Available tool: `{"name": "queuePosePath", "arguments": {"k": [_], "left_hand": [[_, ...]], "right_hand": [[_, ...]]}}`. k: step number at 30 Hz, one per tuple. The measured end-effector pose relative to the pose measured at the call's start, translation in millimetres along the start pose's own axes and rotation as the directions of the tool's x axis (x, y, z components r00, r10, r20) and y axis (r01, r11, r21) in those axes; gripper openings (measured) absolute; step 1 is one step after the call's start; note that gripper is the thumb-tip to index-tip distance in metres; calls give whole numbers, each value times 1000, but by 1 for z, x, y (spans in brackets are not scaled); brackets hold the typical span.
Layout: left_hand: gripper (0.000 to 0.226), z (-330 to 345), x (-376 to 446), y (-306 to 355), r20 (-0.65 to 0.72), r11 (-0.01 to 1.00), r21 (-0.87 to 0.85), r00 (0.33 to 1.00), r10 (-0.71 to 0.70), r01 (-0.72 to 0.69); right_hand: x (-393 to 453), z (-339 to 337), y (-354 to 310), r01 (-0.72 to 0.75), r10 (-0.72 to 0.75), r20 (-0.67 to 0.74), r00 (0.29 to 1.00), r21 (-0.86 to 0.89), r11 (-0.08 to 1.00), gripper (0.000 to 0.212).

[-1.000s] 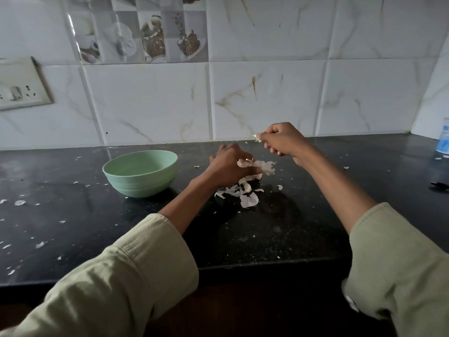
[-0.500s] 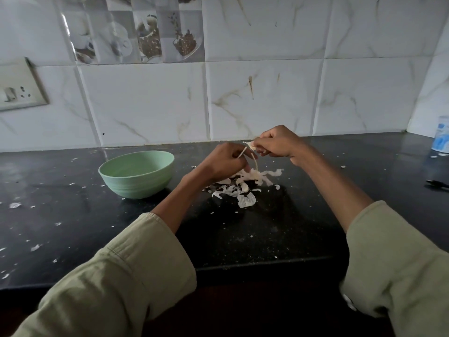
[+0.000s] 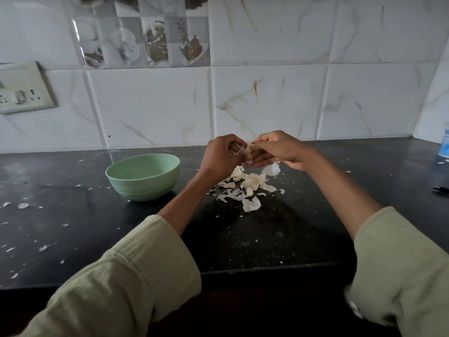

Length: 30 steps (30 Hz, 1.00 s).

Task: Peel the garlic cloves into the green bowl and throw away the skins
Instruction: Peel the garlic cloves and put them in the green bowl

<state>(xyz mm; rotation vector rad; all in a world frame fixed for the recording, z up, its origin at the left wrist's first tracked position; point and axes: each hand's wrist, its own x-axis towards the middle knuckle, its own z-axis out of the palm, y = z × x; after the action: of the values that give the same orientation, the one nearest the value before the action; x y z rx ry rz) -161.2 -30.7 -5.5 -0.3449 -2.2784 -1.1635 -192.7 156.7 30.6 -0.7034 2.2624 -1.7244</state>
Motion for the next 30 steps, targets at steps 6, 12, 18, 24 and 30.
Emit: {"name": "queuePosePath", "arguments": {"k": [6, 12, 18, 24, 30], "left_hand": [[17, 0, -2, 2, -73, 998, 60, 997, 30, -26], [14, -2, -3, 2, -81, 995, 95, 996, 39, -31], [49, -1, -9, 10, 38, 976, 215, 999, 8, -16], [32, -1, -4, 4, 43, 979, 203, 999, -6, -2], [35, -5, -3, -2, -19, 959, 282, 1000, -2, 7]], "right_hand": [[1, 3, 0, -4, 4, 46, 999, 1, 1000, 30], [7, -1, 6, 9, -19, -104, 994, -89, 996, 24], [6, -3, 6, -1, -30, -175, 984, -174, 985, 21], [3, -1, 2, 9, -14, -123, 992, -45, 999, 14], [2, -2, -4, 163, -162, -220, 962, -11, 986, 18]]}}
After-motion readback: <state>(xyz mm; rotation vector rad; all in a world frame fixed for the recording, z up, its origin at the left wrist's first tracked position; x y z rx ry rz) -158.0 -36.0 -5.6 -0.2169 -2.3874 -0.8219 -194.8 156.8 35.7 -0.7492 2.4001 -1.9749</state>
